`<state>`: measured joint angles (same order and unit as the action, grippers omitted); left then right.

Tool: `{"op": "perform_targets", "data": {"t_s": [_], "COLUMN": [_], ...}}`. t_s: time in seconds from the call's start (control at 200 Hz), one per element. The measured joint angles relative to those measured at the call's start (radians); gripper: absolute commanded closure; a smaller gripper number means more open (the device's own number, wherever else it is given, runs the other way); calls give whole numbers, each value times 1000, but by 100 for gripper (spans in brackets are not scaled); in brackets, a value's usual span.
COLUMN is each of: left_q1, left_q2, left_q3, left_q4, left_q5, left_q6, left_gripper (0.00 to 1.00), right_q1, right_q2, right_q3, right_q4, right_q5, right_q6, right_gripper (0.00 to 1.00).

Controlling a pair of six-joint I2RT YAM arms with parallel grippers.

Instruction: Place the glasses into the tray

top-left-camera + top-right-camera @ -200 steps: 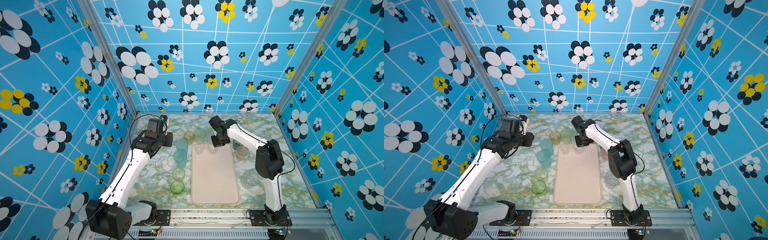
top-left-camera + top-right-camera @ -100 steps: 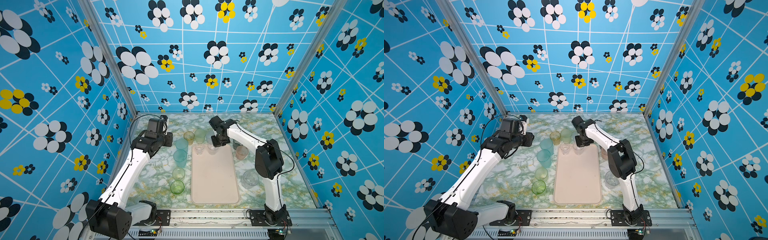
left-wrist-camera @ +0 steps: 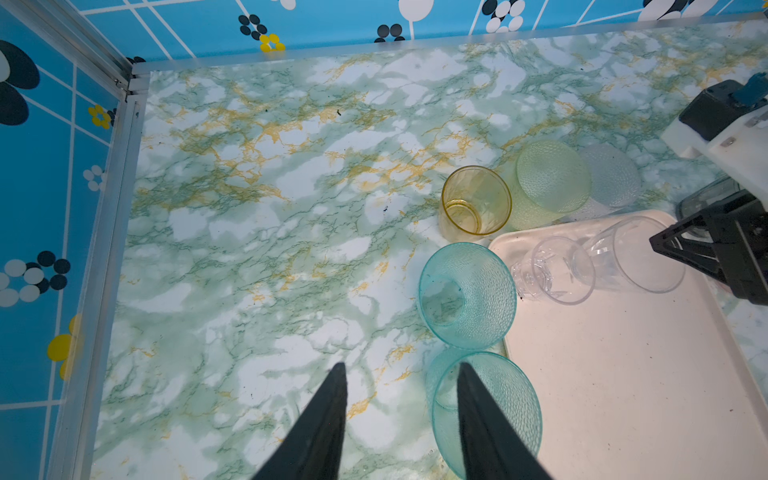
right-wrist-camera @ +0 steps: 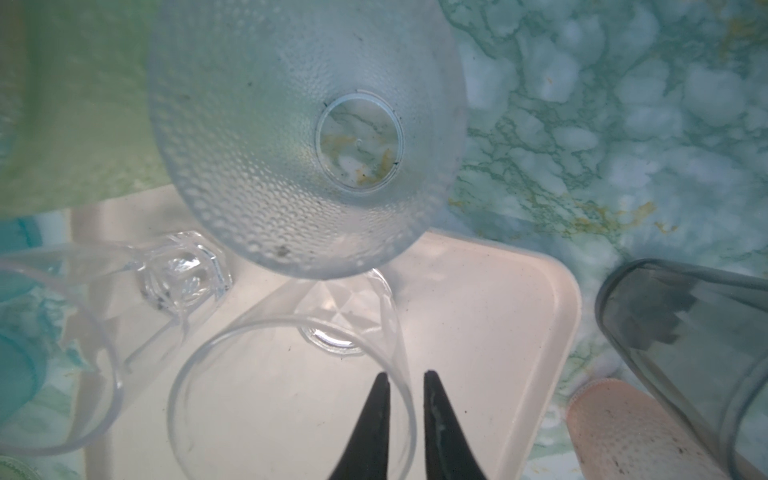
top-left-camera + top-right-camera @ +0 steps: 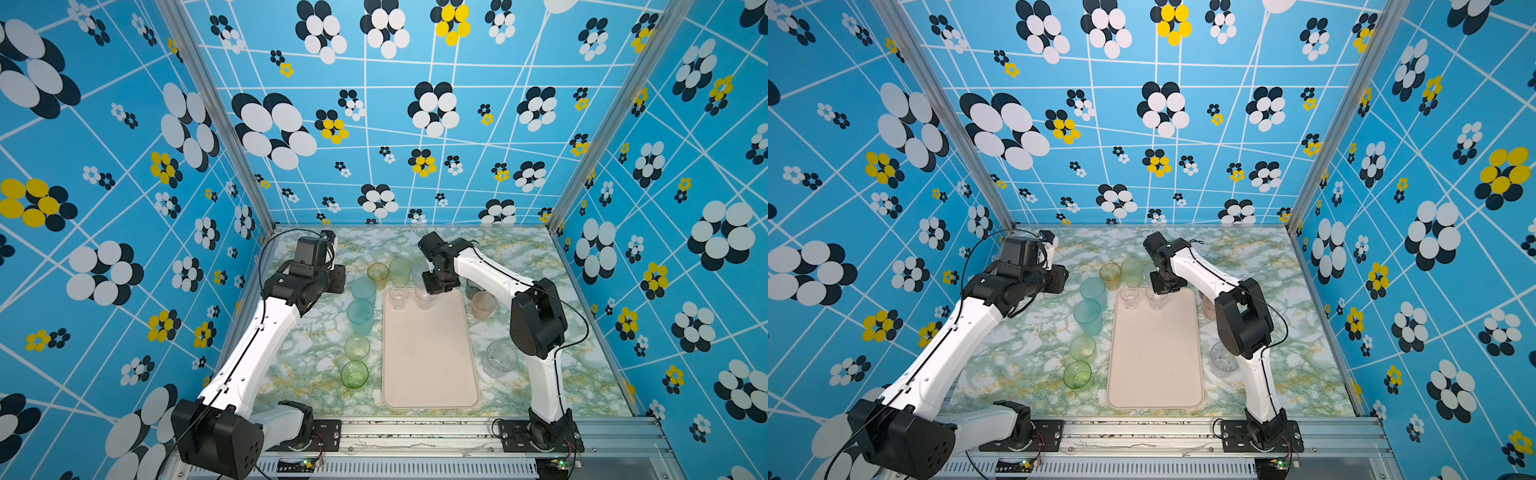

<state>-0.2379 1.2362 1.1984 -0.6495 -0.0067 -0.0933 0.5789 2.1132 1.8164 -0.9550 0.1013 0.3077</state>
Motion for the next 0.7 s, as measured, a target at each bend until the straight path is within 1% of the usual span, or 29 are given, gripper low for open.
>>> {"op": "perform_targets", "data": {"t_s": [0.19,0.38,0.525,0.615,0.7], "left_q1": [0,0,0,0,0], "left_q2": [0,0,6,6,6], "left_q3": [-16,-19,-19,-19,-19], "left_q4": [2,7,9,9,9], "left_q5": [0,0,1,0,0], "left_q6": [0,0,0,0,0], "left_gripper": [55,55,55,55,55], "right_q1": [-9,-37,-65,-79,-86], "right_q2": [-49,-120,-109,-74,-26], "right_q3": [-8,4,60,124,192], "right_q4": [3,2,-10,-24,-37], "right_q5": [-34,-60,-63,-63,-68], "right_q6": [1,0,-1,-5,-9], "right_gripper": [76,75,76,76,74]}}
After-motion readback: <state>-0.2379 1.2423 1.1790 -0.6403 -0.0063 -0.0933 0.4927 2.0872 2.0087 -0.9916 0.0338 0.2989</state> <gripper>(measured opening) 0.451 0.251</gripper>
